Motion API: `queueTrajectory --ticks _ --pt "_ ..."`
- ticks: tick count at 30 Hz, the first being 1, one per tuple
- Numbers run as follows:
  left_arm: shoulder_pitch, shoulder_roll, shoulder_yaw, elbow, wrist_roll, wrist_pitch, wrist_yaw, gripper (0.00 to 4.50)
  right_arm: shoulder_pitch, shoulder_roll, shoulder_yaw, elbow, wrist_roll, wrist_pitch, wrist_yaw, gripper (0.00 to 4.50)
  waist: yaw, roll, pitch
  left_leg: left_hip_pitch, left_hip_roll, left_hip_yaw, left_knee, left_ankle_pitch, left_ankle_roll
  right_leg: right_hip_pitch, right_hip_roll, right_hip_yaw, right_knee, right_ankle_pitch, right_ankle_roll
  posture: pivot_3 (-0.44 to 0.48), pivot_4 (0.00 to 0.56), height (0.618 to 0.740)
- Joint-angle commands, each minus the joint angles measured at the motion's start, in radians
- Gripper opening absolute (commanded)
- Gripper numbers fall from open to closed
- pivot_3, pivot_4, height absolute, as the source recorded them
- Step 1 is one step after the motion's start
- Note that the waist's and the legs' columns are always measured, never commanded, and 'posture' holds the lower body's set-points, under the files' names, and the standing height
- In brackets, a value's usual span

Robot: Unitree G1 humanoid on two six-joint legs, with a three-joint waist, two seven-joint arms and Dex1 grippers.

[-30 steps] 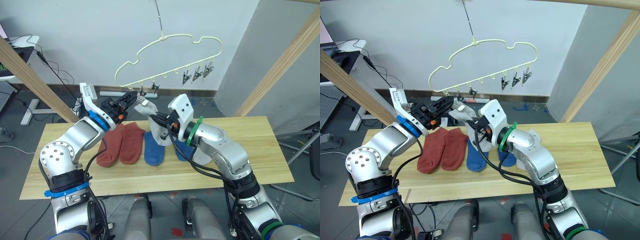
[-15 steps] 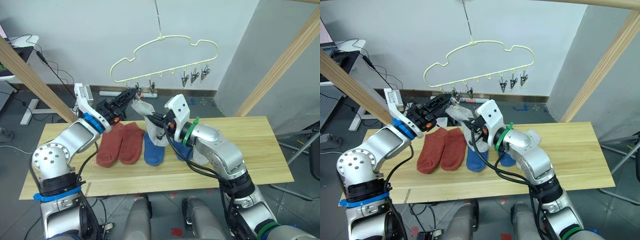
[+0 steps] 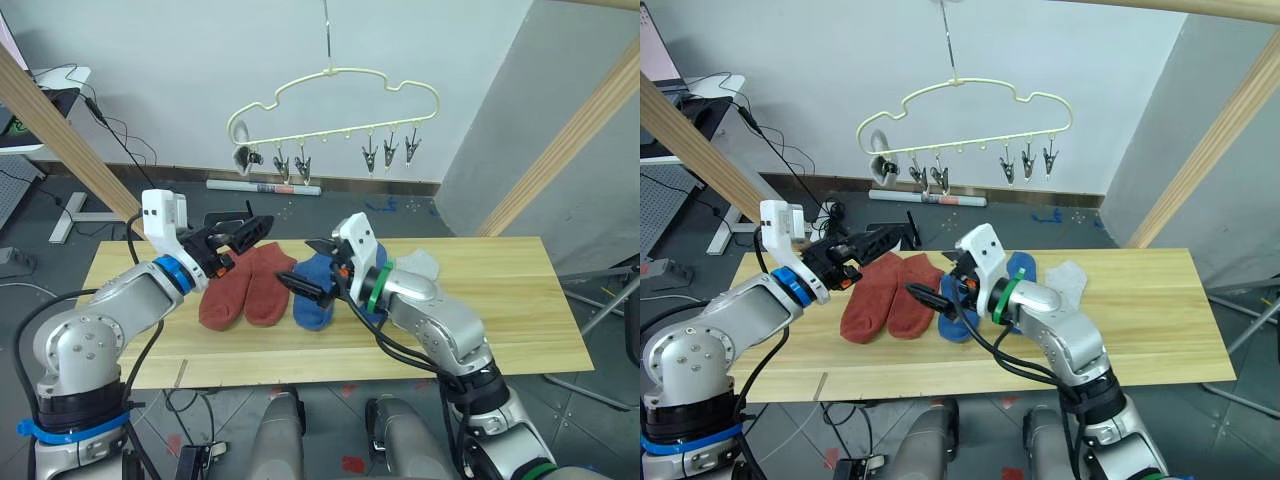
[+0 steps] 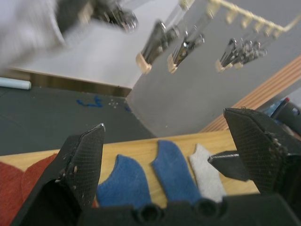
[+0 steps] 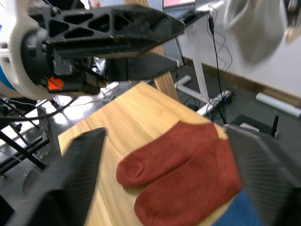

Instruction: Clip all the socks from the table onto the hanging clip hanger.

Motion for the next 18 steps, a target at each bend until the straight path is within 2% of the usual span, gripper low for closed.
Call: queueTrajectory --ticks 1,7,11,14,17,18 --pt "0.015 0.017 -0.053 -0.067 0.126 -0.067 -0.054 4.50 0.037 -0.048 -0.029 -0.080 0.017 -0.006 0.021 4.47 0.002 0.000 0.000 0.000 0.000 0.000 0.000 0.000 0.000 0.000 0.000 0.000 0.000 0.000 0.000 0.083 0.263 0.740" --pt "-0.006 -0.022 -0.152 -0.061 0.313 -0.178 -0.104 4.50 0.129 -0.173 -0.132 -0.186 0.056 0.012 0.033 4.47 0.005 0.000 0.000 -0.001 0.000 0.000 0.000 0.000 0.000 -0.001 0.000 0.000 -0.001 0.000 0.000 0.070 0.261 0.740" --pt "-0.032 -0.072 -0.206 -0.032 0.425 -0.274 -0.144 4.50 0.153 -0.200 -0.202 -0.230 0.091 0.020 0.014 4.47 0.003 0.000 0.000 -0.002 0.000 0.000 0.000 0.000 0.000 -0.001 0.000 0.000 -0.001 -0.001 0.001 0.051 0.262 0.740" --pt "-0.060 -0.128 -0.244 -0.006 0.500 -0.347 -0.156 3.88 0.146 -0.210 -0.242 -0.258 0.112 0.030 0.001 4.50 0.000 0.000 0.000 -0.002 0.000 0.000 0.000 0.000 0.000 -0.001 0.001 0.000 -0.001 -0.001 0.001 0.031 0.265 0.740" --pt "-0.095 -0.175 -0.287 0.043 0.600 -0.410 -0.149 3.02 0.128 -0.209 -0.259 -0.274 0.121 0.034 -0.020 4.50 -0.001 0.000 0.000 -0.002 0.000 0.000 0.000 0.000 0.000 -0.001 0.001 0.000 -0.001 -0.001 0.001 0.014 0.266 0.740" --pt "-0.102 -0.188 -0.287 0.060 0.623 -0.430 -0.146 3.02 0.125 -0.207 -0.258 -0.276 0.121 0.034 -0.025 4.50 -0.002 0.000 0.000 -0.002 0.000 0.000 0.001 0.000 0.000 -0.001 0.001 0.000 -0.001 -0.001 0.001 0.014 0.266 0.740"
